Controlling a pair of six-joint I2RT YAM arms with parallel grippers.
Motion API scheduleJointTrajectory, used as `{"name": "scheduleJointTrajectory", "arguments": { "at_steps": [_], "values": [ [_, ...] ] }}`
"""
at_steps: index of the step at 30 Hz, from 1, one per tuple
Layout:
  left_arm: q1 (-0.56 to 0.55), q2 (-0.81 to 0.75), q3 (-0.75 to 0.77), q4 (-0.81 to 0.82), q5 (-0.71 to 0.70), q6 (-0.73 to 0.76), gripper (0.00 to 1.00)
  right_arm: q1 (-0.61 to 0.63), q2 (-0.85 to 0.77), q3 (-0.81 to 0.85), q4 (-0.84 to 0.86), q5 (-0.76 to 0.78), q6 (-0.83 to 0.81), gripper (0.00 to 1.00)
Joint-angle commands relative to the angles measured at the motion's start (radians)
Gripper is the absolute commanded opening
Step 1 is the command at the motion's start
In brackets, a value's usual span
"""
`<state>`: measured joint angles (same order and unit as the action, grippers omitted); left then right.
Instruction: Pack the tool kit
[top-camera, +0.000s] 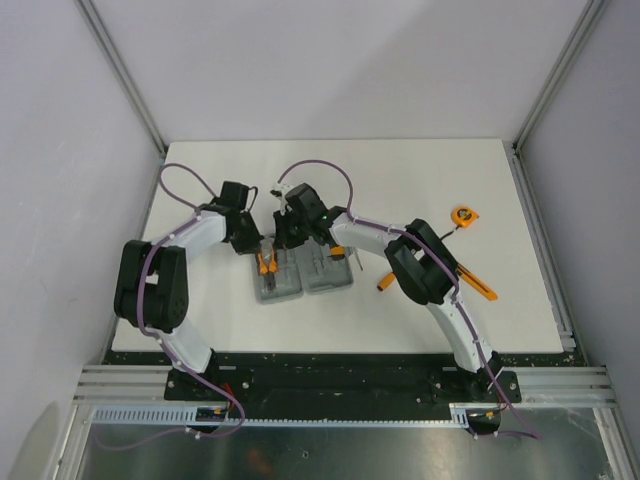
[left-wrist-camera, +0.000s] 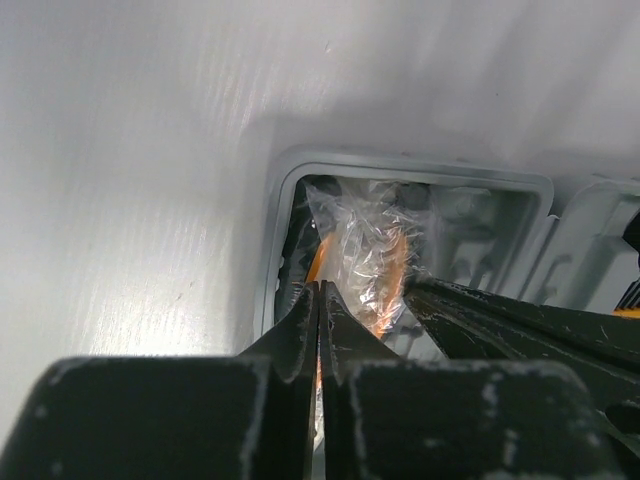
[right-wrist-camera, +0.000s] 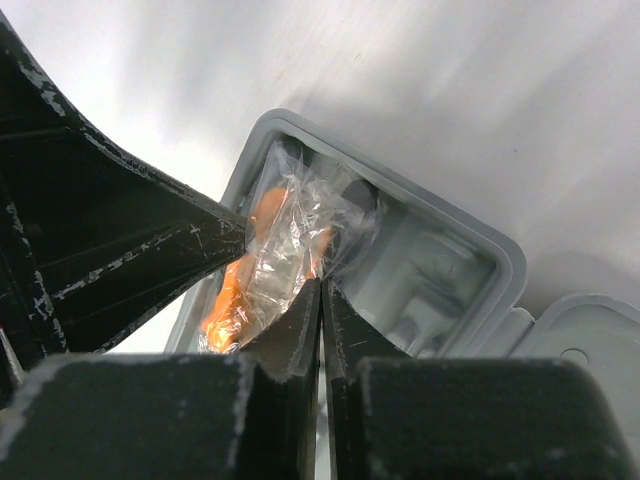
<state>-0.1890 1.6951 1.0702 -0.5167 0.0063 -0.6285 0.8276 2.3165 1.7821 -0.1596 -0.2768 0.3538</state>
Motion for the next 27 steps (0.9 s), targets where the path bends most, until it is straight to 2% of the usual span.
{"name": "scheduleJointTrajectory", "arguments": {
  "at_steps": [1,27],
  "values": [
    [0.006,0.025,-0.056,-0.011,-0.029,0.006,0.01,0.009,0.069,0.006,-0.06,0.011,-0.039,0.07],
    [0.016,0.032,-0.093,0.001,-0.014,-0.013,0.0,0.016,0.161,0.062,-0.189,0.039,-0.031,0.07]
  ]
}}
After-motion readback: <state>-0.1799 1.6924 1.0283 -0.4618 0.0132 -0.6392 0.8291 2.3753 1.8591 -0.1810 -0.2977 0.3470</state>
